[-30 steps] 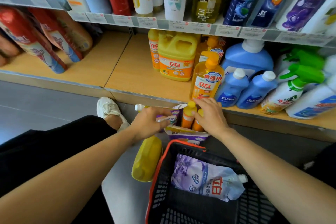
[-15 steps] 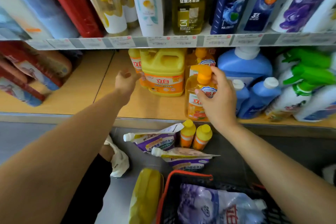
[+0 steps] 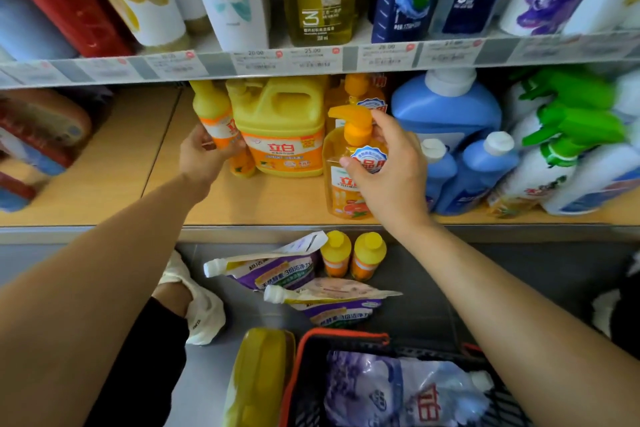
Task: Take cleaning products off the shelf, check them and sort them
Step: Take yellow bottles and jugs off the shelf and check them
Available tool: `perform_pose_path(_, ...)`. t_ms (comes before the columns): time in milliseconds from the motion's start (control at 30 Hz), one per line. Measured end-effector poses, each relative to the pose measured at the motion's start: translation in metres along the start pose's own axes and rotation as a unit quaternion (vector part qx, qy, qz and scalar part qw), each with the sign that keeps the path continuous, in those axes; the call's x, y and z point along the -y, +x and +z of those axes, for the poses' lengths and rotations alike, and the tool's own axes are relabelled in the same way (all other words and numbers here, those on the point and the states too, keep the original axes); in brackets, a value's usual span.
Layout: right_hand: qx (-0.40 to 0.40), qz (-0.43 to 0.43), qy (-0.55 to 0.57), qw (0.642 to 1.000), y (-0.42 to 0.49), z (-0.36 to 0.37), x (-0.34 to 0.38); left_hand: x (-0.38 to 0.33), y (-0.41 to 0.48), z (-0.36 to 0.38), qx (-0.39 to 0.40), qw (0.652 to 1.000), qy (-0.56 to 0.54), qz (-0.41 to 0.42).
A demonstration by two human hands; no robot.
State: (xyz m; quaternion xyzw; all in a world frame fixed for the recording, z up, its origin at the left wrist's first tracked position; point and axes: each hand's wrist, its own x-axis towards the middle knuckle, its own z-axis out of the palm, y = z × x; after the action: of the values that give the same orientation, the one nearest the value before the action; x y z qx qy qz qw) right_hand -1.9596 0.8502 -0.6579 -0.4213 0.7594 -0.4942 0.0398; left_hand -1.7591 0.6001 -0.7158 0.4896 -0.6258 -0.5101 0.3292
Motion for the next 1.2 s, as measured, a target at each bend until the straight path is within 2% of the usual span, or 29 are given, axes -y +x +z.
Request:
perform_pose_path(233, 0.025, -0.011, -0.017, 0.999, 0.001, -0.004, -0.002, -0.002, -0.047, -0.004, -0.013, 0.996, 0.065, 0.051)
perform_pose_path(333, 0.056, -0.006, -0.014, 0.998, -0.001, -0.011, 0.0, -0.008, -0.077, -0.01, 0.032, 0.99, 0.13, 0.045)
perform_pose_path(467, 0.149, 0.048, 0.038, 0.987, -0.003, -0.032, 0.008, -0.037, -0.116, -0.018, 0.099, 0.972, 0.204, 0.057)
perform_pose_path(633, 0.109, 0.04, 0.099, 0.988, -0.024, -0.059, 0.035, -0.09, -0.171, -0.014, 0.179, 0.951, 0.236, 0.083)
perform_pose_path(733, 0.17, 0.065, 0.2, 0.963, -0.028, -0.082, 0.057, -0.117, -0.202, -0.005, 0.216, 0.939, 0.25, 0.099)
perform_pose_path(833, 0.213, 0.021, 0.21, 0.954, -0.031, -0.11, 0.071, -0.139, -0.234, 0.005, 0.226, 0.926, 0.272, 0.131)
perform_pose_path(1000, 0.238, -0.016, 0.215, 0.947, -0.044, -0.151, 0.074, -0.15, -0.266, 0.021, 0.23, 0.904, 0.304, 0.191)
perform_pose_path(1133, 0.265, -0.05, 0.153, 0.951, -0.052, -0.172, 0.064, -0.145, -0.276, 0.039, 0.211, 0.886, 0.337, 0.236)
perform_pose_path(1200, 0.244, -0.048, 0.12, 0.961, -0.056, -0.181, 0.054, -0.142, -0.279, 0.052, 0.189, 0.872, 0.362, 0.269)
